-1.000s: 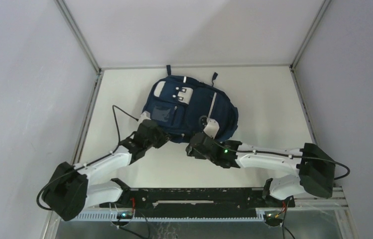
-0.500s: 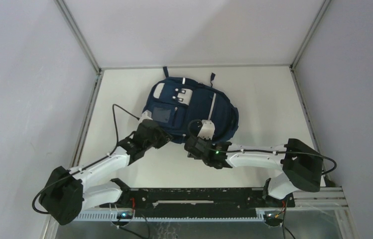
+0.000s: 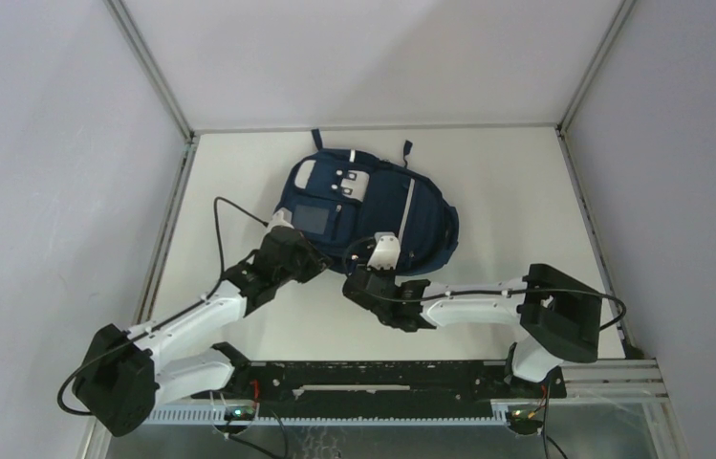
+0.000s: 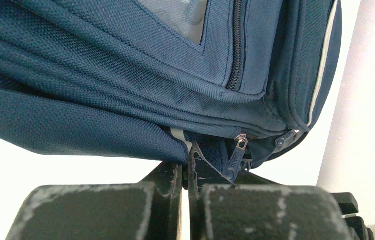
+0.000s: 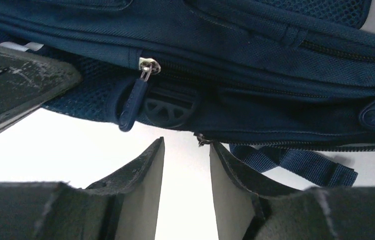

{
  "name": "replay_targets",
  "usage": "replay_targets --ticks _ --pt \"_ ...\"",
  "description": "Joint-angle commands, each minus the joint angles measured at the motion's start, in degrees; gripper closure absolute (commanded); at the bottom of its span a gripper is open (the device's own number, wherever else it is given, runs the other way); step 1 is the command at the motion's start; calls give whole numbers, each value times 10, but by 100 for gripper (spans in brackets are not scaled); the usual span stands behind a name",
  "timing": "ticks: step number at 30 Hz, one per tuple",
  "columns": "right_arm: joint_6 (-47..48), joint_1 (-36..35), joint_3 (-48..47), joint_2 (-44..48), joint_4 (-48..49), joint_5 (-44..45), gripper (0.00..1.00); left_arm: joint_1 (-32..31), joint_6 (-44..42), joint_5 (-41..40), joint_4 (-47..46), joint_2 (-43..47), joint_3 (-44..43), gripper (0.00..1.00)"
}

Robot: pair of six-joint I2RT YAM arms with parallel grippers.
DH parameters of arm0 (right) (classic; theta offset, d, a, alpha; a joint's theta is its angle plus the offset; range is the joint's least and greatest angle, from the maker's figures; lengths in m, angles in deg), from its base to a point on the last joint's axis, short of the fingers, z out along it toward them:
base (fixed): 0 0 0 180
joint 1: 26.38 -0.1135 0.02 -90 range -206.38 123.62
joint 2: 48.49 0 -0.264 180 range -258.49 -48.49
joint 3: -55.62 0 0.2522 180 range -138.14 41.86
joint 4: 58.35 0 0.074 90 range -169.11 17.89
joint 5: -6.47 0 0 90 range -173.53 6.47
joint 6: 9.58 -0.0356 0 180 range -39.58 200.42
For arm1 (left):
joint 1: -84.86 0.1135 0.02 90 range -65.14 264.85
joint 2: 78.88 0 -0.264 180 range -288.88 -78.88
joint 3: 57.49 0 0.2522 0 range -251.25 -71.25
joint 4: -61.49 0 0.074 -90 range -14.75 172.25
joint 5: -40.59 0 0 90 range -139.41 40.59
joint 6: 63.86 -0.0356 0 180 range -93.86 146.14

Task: Pack the student bag
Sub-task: Zip the student bag at the center of the board.

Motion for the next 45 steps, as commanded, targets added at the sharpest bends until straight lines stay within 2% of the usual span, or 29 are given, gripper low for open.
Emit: replay_targets --ticks 1,5,7,9,11,15,21,28,31,36,40,41,45 --pt "0 13 -5 -9 22 33 54 -8 -13 27 -52 36 -40 100" --pt "11 20 -5 -23 34 47 54 -8 -12 27 -51 34 -39 100" --pt "13 22 -5 -24 38 51 58 -8 -13 26 -51 35 -38 100" --pt "15 23 -4 -22 40 58 73 -8 -13 24 -50 36 -38 100" --pt "17 24 -5 -18 34 68 99 -8 -14 18 -43 38 -38 100" --pt "37 28 9 7 14 81 100 10 3 22 -17 52 -40 100" --pt "99 46 83 103 29 19 100 72 -14 5 31 83 -33 100" --pt "138 112 137 183 -25 -62 100 158 -42 12 52 89 -18 100" --pt "141 158 175 219 -42 -83 100 203 -58 16 55 75 -18 100" --pt "154 238 224 267 -29 -158 100 261 -56 96 17 42 -27 100" --pt "172 227 225 295 0 -216 100 262 -103 112 29 -17 -90 100" --pt "174 218 219 297 1 -224 100 262 -118 123 37 -36 -109 99" --pt "185 167 181 282 -23 -243 100 251 -182 168 96 -64 -189 75"
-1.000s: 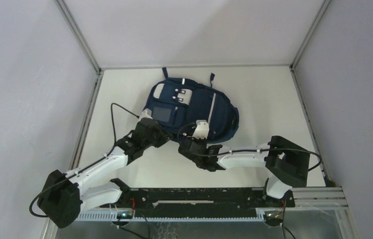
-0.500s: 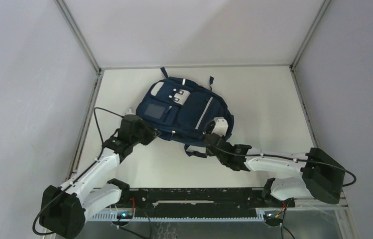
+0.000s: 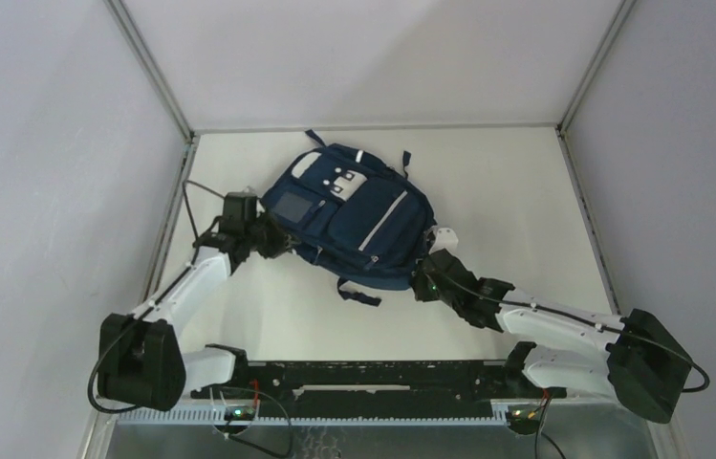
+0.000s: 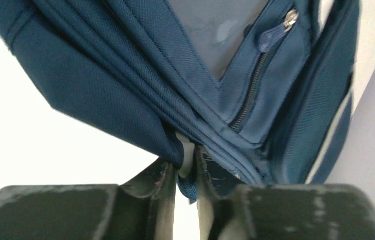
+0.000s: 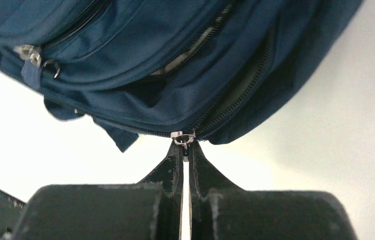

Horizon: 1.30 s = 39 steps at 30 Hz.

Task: Pack the student bag
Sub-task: Zip the student bag at the center of the board.

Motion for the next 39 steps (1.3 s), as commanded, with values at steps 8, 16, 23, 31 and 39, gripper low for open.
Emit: replay_targets --ticks 8,16,23,31,39 --pt "64 -15 -35 9 5 -103 100 -186 -260 51 9 145 -100 21" --pt "80 47 -35 38 17 -193 100 -401 -383 -36 -38 111 -77 17" --pt "78 55 -27 57 11 -203 100 -476 -448 -145 -187 80 -8 18" --pt "79 58 -24 61 12 -212 100 -514 -527 -157 -239 -29 -34 21" --pt "82 62 -24 64 3 -216 100 -515 -552 -183 -247 -97 -58 26"
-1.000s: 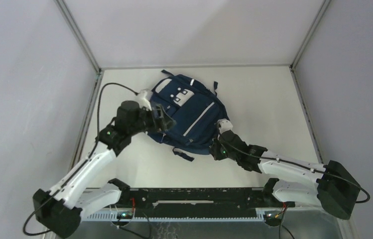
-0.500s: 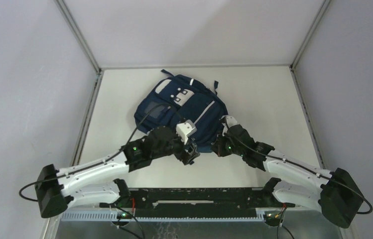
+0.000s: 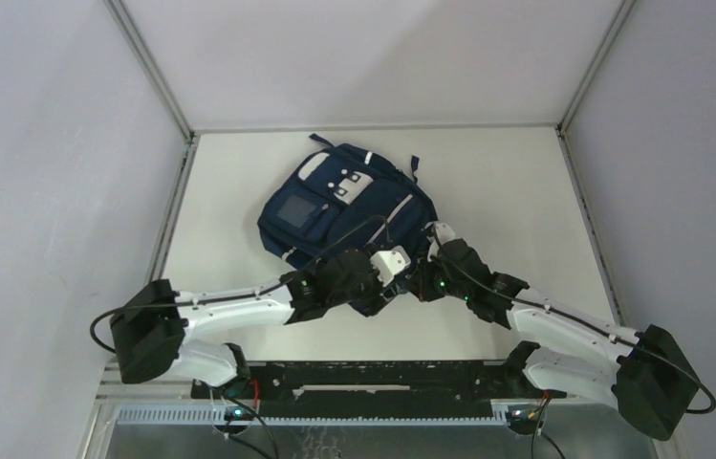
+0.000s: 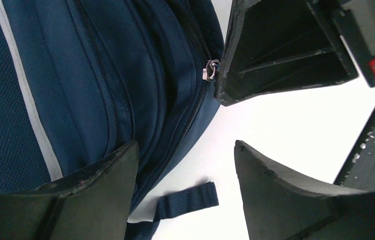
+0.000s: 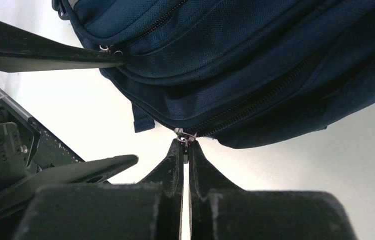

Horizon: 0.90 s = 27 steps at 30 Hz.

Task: Pack the student bag
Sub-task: Zip the student bag at the center of the board.

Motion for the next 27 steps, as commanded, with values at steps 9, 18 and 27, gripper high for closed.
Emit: replay_targets --ticks 9,18,27 --pt "7 41 -3 49 -14 -23 100 0 -31 -67 -86 -25 -16 77" --pt "18 115 2 85 -63 -53 100 15 -14 -52 -44 30 31 100" --pt "19 204 2 72 -97 -59 100 17 5 -122 7 140 92 100"
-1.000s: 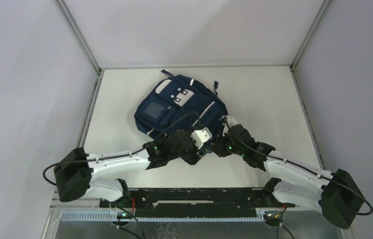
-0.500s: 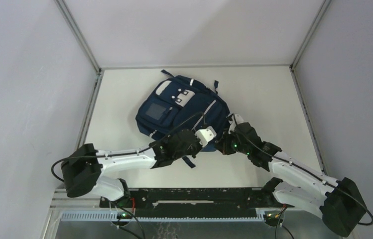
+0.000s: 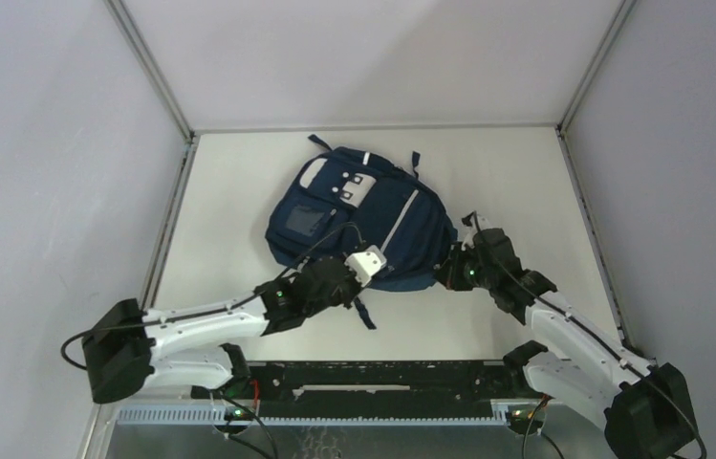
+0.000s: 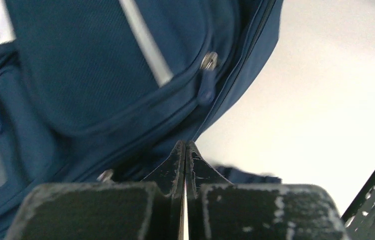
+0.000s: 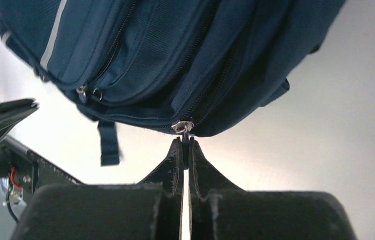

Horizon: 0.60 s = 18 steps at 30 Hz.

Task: Pack the student bag
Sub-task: Zip the student bag at the center of the board.

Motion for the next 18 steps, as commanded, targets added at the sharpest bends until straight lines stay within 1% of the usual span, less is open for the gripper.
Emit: replay_targets --ticks 1,3,6,8,11,12,13,16,17,18 --pt "6 61 -5 4 -4 0 100 4 22 -79 40 86 38 100" --pt "3 87 -7 2 5 0 100 6 36 -113 65 127 53 100" --pt "6 91 -24 -17 5 16 100 7 53 -132 75 183 73 100" --pt "9 89 -29 -30 14 -8 100 7 57 -116 71 200 70 100" --pt "10 67 -31 -41 25 -17 100 7 53 -63 74 172 26 98" --pt "10 59 -32 -41 23 -13 100 7 55 -47 74 153 6 94" --pt "8 52 -33 -41 20 -10 100 6 55 -29 72 133 -15 86" --pt "1 43 -33 -27 13 -8 100 -6 47 10 47 57 -63 55" --pt "-2 44 -33 -22 11 -8 100 -14 44 13 40 33 -76 48" --pt "-4 45 -33 -16 7 -11 100 -23 28 19 31 10 -89 43"
